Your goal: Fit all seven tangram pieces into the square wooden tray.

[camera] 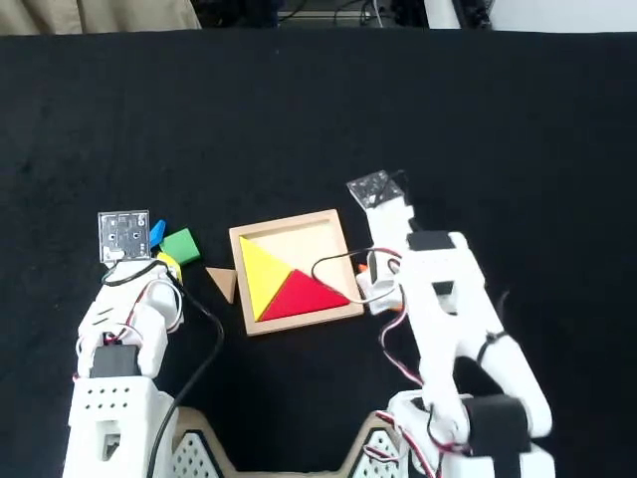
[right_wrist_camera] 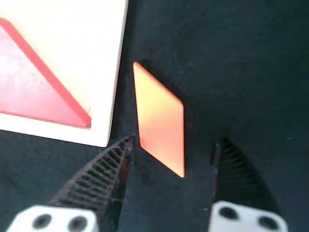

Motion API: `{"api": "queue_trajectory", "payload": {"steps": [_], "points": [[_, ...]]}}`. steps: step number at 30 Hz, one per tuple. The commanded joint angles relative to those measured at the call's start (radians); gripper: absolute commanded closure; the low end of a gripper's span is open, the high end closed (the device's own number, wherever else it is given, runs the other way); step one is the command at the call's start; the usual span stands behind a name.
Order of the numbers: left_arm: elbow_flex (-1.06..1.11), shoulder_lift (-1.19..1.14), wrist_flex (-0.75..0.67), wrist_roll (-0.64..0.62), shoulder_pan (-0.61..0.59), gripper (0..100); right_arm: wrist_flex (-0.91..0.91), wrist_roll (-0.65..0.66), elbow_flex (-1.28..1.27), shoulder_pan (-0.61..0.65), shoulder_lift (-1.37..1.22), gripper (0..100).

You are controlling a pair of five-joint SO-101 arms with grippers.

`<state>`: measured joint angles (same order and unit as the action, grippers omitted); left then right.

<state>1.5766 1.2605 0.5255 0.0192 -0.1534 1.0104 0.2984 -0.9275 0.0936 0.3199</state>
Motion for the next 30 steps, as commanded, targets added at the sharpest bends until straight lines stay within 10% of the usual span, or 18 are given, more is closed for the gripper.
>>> {"api": "queue_trajectory", "payload": {"steps": [1,19,30], "points": [[-0.005,0.012,-0.025,0.009,0.005,94,-0.038,-0.012,0.05,0.026,-0.047,74.4],[-0.005,0.012,-0.025,0.009,0.005,94,-0.117,-0.048,0.13,0.057,-0.226,93.3],[-0.005,0.012,-0.025,0.009,0.01,94,0.068,-0.115,0.278,0.155,0.104,98.4]]}}
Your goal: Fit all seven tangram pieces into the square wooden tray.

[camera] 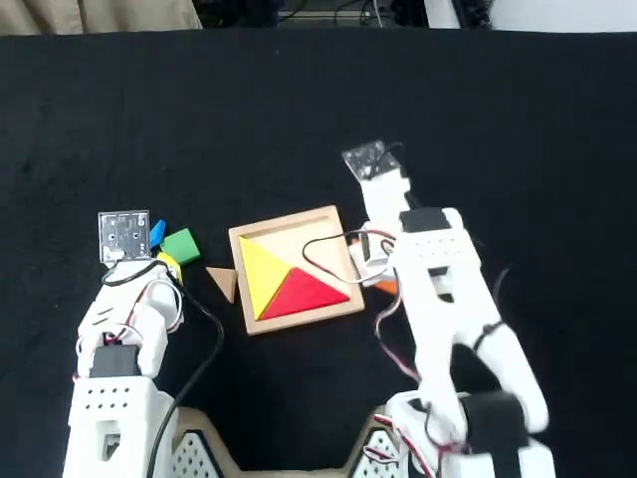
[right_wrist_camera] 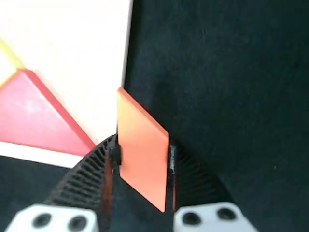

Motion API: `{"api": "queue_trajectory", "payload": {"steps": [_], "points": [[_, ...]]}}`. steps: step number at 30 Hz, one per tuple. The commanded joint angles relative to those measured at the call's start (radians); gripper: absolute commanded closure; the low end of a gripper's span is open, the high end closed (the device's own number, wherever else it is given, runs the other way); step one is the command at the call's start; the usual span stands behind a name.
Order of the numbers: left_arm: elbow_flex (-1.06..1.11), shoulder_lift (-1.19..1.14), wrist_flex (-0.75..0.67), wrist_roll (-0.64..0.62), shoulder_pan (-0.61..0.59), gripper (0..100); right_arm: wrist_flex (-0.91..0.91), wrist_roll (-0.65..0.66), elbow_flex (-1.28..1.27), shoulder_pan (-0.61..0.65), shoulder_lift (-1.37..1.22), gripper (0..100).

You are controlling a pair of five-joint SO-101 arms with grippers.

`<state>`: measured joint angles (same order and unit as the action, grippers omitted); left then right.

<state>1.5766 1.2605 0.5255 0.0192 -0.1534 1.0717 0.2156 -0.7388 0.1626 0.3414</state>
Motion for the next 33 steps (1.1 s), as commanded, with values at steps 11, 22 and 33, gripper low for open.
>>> {"api": "queue_trajectory", "payload": {"steps": [11,22,33], "points": [[-0.007,0.012,-0.026,0.009,0.01,94,0.061,-0.083,0.232,0.189,-0.11,98.4],[-0.007,0.012,-0.026,0.009,0.01,94,-0.129,-0.218,0.113,0.259,-0.234,98.4],[-0.007,0.012,-0.026,0.009,0.01,94,-0.193,-0.218,0.108,0.209,-0.312,98.4]]}}
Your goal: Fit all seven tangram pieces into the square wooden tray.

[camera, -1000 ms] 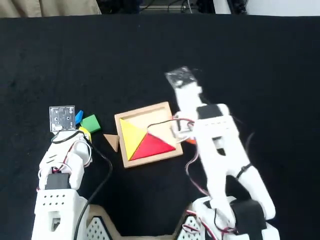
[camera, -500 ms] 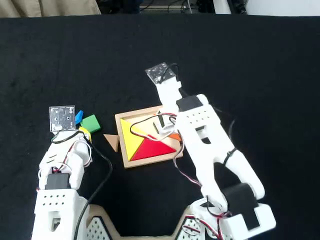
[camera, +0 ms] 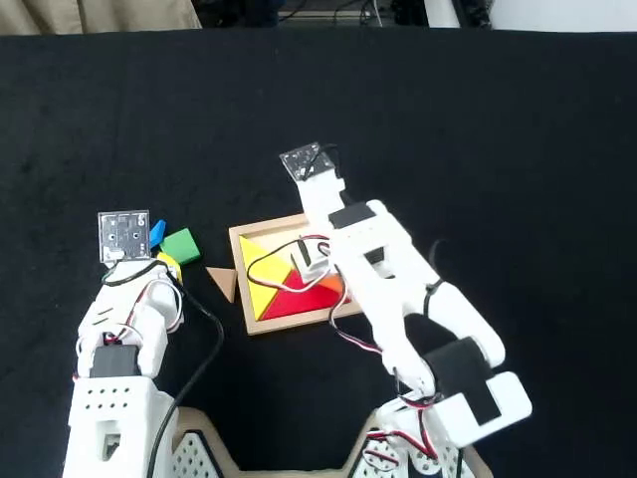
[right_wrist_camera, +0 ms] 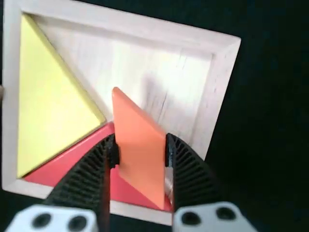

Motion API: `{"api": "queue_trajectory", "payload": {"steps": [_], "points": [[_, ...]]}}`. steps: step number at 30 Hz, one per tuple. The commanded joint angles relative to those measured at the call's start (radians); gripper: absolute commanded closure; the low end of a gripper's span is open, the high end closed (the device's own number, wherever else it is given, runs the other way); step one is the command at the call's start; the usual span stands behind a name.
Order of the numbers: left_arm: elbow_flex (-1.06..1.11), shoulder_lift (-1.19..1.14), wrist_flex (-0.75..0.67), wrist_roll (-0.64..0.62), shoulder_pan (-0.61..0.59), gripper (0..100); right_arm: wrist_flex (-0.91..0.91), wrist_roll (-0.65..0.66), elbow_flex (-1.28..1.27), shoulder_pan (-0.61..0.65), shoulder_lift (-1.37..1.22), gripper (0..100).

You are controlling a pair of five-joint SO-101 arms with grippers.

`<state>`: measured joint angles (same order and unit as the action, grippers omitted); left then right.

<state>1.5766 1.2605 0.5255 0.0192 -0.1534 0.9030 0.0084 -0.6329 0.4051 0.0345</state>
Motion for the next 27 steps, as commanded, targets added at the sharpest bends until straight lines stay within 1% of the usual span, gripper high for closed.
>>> {"api": "queue_trajectory", "payload": {"steps": [1,10,12,16,17,22,27], "points": [[-0.007,0.012,-0.026,0.009,0.01,94,-0.025,-0.011,0.002,-0.04,-0.01,98.4],[-0.007,0.012,-0.026,0.009,0.01,94,-0.02,-0.009,0.002,-0.049,-0.027,97.2],[-0.007,0.012,-0.026,0.009,0.01,94,-0.015,-0.009,0.002,-0.051,-0.025,93.1],[-0.007,0.012,-0.026,0.009,0.01,94,0.02,-0.011,0.004,-0.083,-0.025,81.5],[-0.007,0.012,-0.026,0.009,0.01,94,0.021,-0.009,0.002,-0.087,-0.025,80.4],[-0.007,0.012,-0.026,0.009,0.01,94,0.049,0.018,0.002,-0.08,-0.01,80.4],[-0.007,0.012,-0.026,0.009,0.01,94,0.077,0.017,-0.016,-0.075,0.093,80.1]]}}
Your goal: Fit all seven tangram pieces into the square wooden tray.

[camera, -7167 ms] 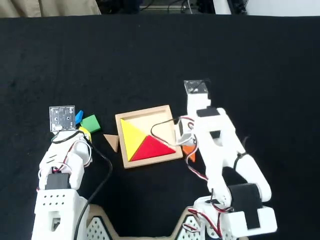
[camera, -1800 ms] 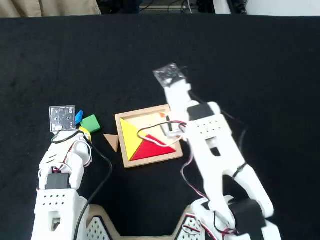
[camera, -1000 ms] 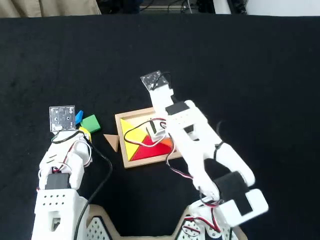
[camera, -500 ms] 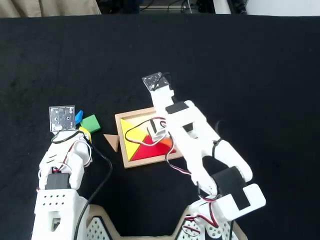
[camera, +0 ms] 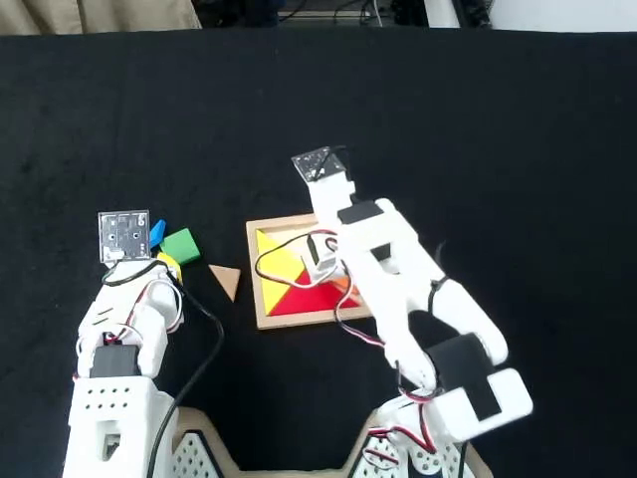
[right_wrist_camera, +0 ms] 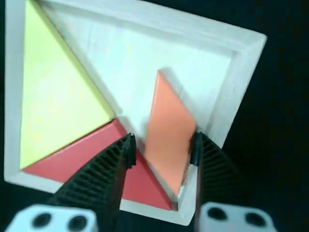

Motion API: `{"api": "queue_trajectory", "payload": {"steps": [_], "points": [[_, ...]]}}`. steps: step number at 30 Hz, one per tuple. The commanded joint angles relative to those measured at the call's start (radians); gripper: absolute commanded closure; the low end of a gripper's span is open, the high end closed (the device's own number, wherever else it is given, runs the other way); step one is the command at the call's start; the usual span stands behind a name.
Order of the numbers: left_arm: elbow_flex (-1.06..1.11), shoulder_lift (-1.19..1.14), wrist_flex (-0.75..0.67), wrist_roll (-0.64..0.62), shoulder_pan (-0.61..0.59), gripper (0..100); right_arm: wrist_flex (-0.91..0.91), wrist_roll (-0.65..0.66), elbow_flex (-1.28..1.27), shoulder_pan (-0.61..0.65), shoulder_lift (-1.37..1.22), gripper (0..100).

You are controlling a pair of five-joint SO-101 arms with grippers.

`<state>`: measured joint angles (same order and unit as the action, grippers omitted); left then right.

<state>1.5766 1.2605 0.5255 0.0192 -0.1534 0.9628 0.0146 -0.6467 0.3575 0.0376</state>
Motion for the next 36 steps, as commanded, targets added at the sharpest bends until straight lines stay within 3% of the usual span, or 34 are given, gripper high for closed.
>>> {"api": "queue_trajectory", "payload": {"steps": [1,7,10,14,21,32,36], "points": [[-0.007,0.012,-0.026,0.009,0.01,94,0.017,0.011,-0.008,-0.031,0.124,80.1],[-0.007,0.012,-0.026,0.009,0.01,94,-0.055,0.012,-0.065,-0.032,0.294,82.5],[-0.007,0.012,-0.026,0.009,0.01,94,-0.12,0.052,-0.064,-0.028,0.269,98.3],[-0.007,0.012,-0.026,0.009,0.01,94,-0.133,0.074,0.002,-0.026,0.159,92.8],[-0.007,0.012,-0.026,0.009,0.01,94,-0.133,0.12,0.148,-0.026,-0.061,98.6],[-0.007,0.012,-0.026,0.009,0.01,94,-0.204,0.143,0.157,-0.026,-0.099,98.7],[-0.007,0.012,-0.026,0.009,0.01,94,-0.209,0.219,0.163,-0.026,-0.134,98.7]]}}
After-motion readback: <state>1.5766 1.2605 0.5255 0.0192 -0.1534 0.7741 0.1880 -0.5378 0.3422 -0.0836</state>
